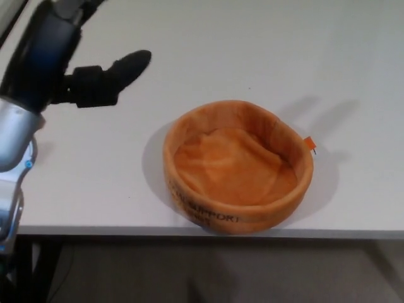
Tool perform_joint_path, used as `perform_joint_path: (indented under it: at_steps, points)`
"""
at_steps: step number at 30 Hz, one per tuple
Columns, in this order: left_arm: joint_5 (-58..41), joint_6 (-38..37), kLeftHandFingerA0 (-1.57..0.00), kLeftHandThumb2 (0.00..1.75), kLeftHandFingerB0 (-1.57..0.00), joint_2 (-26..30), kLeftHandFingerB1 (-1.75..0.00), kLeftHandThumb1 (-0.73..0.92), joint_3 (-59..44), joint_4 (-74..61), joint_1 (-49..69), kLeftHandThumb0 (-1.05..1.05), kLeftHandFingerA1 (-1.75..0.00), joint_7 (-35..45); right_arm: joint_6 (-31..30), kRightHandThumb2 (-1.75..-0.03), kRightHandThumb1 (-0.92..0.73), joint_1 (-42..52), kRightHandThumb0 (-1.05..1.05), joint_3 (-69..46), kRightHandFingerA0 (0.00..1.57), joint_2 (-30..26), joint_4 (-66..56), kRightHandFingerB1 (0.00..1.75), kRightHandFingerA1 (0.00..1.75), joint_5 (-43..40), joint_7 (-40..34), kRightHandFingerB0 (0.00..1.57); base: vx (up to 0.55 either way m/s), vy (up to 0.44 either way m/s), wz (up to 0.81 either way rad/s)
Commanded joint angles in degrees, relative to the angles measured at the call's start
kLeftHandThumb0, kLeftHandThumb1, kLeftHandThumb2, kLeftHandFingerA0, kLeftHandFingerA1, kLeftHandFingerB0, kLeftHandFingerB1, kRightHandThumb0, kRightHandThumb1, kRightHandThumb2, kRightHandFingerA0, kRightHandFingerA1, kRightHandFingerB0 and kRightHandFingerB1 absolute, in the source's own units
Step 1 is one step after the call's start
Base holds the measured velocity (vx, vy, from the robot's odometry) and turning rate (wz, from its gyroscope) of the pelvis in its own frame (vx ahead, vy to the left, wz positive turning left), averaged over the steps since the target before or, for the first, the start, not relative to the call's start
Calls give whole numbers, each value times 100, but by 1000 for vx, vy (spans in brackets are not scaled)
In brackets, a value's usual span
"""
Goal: A soft plate is kept in the center of the table close to the robot and the robot uses its left hand to pick up the plate, turns it upside down and places it back on the table
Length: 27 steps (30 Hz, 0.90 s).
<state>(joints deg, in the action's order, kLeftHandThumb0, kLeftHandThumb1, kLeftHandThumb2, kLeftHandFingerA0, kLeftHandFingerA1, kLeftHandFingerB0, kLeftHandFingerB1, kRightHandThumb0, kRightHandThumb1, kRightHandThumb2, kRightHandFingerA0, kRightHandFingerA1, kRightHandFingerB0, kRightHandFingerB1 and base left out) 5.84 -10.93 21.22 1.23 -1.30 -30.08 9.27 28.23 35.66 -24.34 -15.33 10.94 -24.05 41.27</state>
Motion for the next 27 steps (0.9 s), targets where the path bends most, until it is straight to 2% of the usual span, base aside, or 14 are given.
perform_joint_path:
  at_steps: [1,4,5,9,10,17,18,20,21,27]
  points:
    - [1375,-98,-18,67,-19,516,-27,85,577,374,-266,-95,-37,-15,1,-86,-77,-132,-89,-22,11,-176,245,14,40,55,29,3,0,0,0]
    - [1808,-242,-18,64,-18,759,-28,77,880,453,-276,-99,-41,-6,-91,-84,-77,-29,-88,-12,11,-178,19,16,44,49,-10,3,0,0,0]
    - [1837,-205,-17,63,-17,800,-28,73,940,444,-271,-99,-41,43,-80,-69,-92,-16,-83,-11,13,-170,-12,22,40,31,3,0,0,0,0]
    - [2037,-171,-16,62,-16,998,-26,68,1233,514,-274,-100,-37,196,-62,-68,-92,-30,-85,-10,14,-171,43,21,38,43,6,0,0,0,0]
    - [2157,-207,-16,62,-14,1074,-26,64,1348,552,-327,-101,-36,259,-100,-108,-74,-32,-85,10,10,-146,-6,18,49,78,-61,4,0,0,0]
    - [2609,-325,-17,61,-18,1329,-26,65,1889,665,-546,-98,-32,403,-248,-109,-74,101,-84,31,10,-125,-351,19,51,112,-195,5,0,0,0]
    - [2690,-296,-16,61,-16,1341,-26,65,1970,672,-582,-97,-33,444,-250,-71,-92,81,-85,31,15,-135,-338,21,43,114,-192,1,0,0,0]
    - [2854,-243,-17,61,-16,1377,-26,65,2138,687,-628,-97,-32,515,-249,-70,-92,18,-86,32,15,-155,-281,20,42,93,-164,2,0,0,0]
    - [2928,-237,-18,61,-17,1397,-26,65,2215,704,-631,-96,-31,537,-270,-109,-76,35,-87,39,12,-144,-356,18,52,85,-181,6,0,0,0]
    - [3222,-272,-22,61,-20,1479,-28,63,2541,919,-605,-94,-31,569,-308,-109,-75,-59,-84,87,11,-175,-359,20,51,132,-201,5,0,0,0]
